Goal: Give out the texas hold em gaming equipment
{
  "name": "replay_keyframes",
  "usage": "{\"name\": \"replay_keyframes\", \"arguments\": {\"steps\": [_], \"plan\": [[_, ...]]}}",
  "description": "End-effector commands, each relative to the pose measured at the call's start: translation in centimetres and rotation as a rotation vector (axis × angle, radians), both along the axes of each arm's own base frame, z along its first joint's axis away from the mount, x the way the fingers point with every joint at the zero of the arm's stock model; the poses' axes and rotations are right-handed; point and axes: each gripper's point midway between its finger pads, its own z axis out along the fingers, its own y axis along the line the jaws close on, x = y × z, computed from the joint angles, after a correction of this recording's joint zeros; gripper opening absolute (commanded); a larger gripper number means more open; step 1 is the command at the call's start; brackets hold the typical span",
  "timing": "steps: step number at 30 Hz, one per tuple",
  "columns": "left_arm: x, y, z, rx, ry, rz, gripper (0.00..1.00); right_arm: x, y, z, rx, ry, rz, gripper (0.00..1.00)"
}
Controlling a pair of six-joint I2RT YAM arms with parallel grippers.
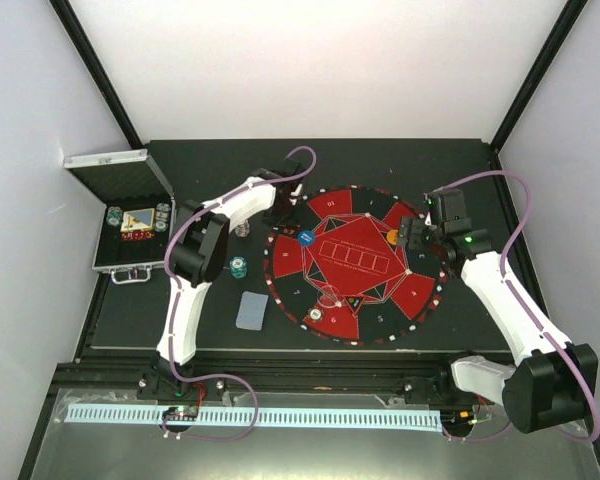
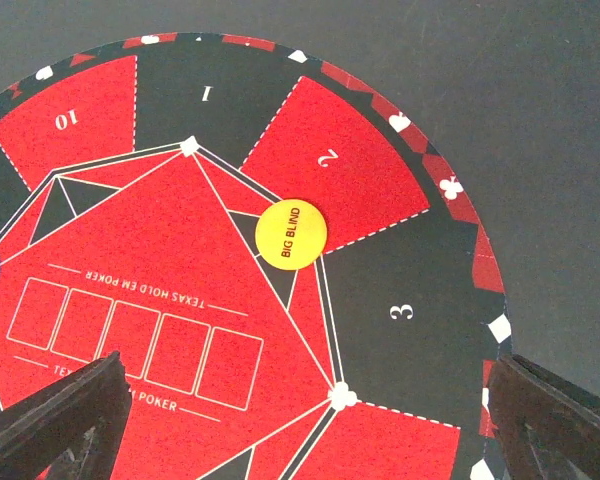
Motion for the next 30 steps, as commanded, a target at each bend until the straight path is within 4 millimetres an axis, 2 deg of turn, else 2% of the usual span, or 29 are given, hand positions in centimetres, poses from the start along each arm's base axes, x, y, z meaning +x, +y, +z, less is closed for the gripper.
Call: {"name": "replay_keyframes", "arguments": {"steps": [1,7,11,14,19,22,25,26,28,30], "plan": [[1.3,-0.3,0.5,0.009,-0.027,-0.01,0.36,0.5,-0.4,1.0,-0.015,-0.022,-0.013,0.98],[1.3,-0.1,0.1,0.025,-0.017,-0.007,0.41,0.5,-0.4,1.1,-0.016,-0.022,-0.011,0.98],[1.1,0.1,0.2,0.033,-0.012,-0.003,0.5,0.5,-0.4,1.1,-0.016,-0.023,-0.011,0.98],[1.0,0.2,0.5,0.032,-0.012,-0.005,0.57,0.4,-0.4,1.1,-0.015,-0.021,-0.011,0.98],[0.9,0.1,1.9,0.019,-0.029,-0.006,0.61,0.3,-0.5,1.2,-0.014,-0.026,-0.013,0.98],[0.8,-0.3,4.7,-0.031,-0.075,-0.009,0.63,0.1,-0.5,1.3,-0.015,-0.025,-0.012,0.98],[0.3,-0.7,9.0,-0.11,-0.154,-0.02,0.69,0.1,-0.5,1.5,-0.014,-0.031,-0.012,0.98],[-0.1,-0.7,11.4,-0.141,-0.198,-0.025,0.71,0.1,-0.5,1.6,-0.012,-0.035,-0.013,0.98],[-1.0,-0.3,14.2,-0.17,-0.25,-0.03,0.74,0.0,-0.4,1.7,-0.008,-0.037,-0.012,0.98],[-2.4,1.2,16.4,-0.165,-0.296,-0.01,0.77,-0.1,-0.4,1.7,-0.006,-0.038,-0.012,0.98]]}}
